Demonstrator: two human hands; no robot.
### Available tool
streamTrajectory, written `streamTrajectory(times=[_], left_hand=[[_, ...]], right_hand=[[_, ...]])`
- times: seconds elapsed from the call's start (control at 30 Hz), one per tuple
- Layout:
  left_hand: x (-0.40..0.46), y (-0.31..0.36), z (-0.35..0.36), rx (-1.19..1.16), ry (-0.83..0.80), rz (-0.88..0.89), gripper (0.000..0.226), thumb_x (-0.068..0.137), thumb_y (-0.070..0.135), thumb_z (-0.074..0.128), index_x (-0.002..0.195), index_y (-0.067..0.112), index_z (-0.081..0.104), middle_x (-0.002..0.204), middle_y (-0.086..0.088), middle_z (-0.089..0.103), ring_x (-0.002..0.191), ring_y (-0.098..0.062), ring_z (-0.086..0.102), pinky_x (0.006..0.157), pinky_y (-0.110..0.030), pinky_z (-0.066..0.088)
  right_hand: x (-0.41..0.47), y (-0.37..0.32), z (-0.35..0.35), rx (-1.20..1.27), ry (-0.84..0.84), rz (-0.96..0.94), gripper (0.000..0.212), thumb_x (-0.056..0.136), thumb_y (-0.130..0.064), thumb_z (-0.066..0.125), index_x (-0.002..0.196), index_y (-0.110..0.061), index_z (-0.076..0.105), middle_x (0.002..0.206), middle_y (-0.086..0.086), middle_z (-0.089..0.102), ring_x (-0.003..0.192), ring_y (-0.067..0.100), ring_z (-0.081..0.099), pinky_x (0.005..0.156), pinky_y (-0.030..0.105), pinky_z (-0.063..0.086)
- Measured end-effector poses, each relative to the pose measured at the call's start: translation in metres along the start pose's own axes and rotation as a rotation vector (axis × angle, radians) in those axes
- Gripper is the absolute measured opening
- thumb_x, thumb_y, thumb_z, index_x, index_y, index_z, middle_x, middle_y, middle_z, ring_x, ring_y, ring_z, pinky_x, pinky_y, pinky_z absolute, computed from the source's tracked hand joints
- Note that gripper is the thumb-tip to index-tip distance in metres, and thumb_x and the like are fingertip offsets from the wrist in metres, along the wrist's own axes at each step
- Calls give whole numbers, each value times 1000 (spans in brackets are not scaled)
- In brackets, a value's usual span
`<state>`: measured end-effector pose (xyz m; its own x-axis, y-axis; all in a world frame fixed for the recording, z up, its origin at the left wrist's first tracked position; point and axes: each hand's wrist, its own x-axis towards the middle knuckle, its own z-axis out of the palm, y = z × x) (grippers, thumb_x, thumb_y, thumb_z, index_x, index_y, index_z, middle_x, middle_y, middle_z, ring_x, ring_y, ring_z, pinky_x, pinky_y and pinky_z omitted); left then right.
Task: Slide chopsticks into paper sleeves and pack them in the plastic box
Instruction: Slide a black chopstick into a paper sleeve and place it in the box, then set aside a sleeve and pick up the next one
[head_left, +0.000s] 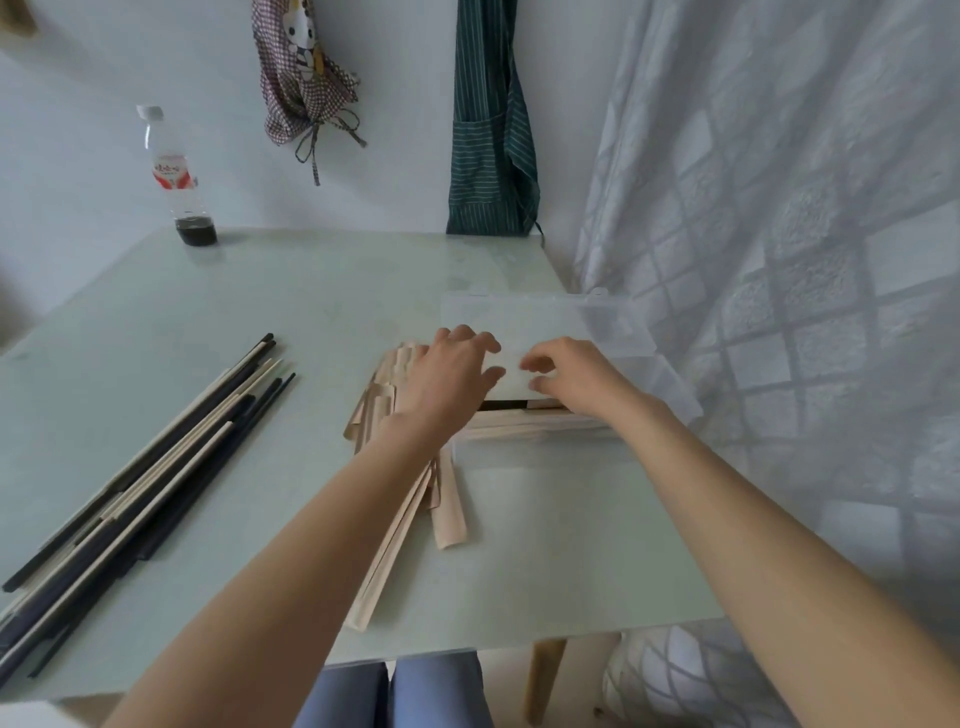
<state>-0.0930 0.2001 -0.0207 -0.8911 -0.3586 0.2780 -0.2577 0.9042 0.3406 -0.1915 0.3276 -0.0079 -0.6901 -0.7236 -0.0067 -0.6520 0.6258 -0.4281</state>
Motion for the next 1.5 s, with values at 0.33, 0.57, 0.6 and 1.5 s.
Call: streamTrajectory(times=[0.33, 0.57, 0.6, 1.5], left_hand=[[-60, -79, -11, -88, -72, -451, 25, 92, 17, 51, 110, 1, 56, 115, -17, 55, 106, -34, 53, 78, -35, 40], [-73, -85, -10, -68, -214, -558, 24, 89, 4, 47, 109, -6, 53, 118, -23, 56, 110, -39, 54, 83, -39, 45], [-72, -89, -11, -81, -222, -556, 24, 89, 5, 46, 109, -6, 53, 118, -23, 56, 110, -39, 54, 83, -39, 45], [-125, -193, -68, -32, -8, -402, 18, 88, 4, 49, 104, 0, 56, 110, -16, 51, 101, -35, 52, 81, -37, 41]], right_hand=[[-18, -99, 46, 158, 199, -281, 32, 94, -4, 42, 120, -8, 60, 122, 7, 56, 109, 21, 55, 96, 30, 44], [-12, -116, 122, -39, -98, -114, 49, 88, 3, 42, 136, -4, 38, 149, 10, 29, 133, 28, 37, 107, 36, 35], [-12, -113, 131, -88, -128, -104, 49, 87, 0, 46, 135, -4, 38, 144, 11, 33, 130, 30, 39, 105, 38, 37], [2, -208, 123, 1075, 15, 199, 15, 96, -4, 38, 102, -11, 49, 76, 4, 60, 62, 16, 60, 54, 25, 42]])
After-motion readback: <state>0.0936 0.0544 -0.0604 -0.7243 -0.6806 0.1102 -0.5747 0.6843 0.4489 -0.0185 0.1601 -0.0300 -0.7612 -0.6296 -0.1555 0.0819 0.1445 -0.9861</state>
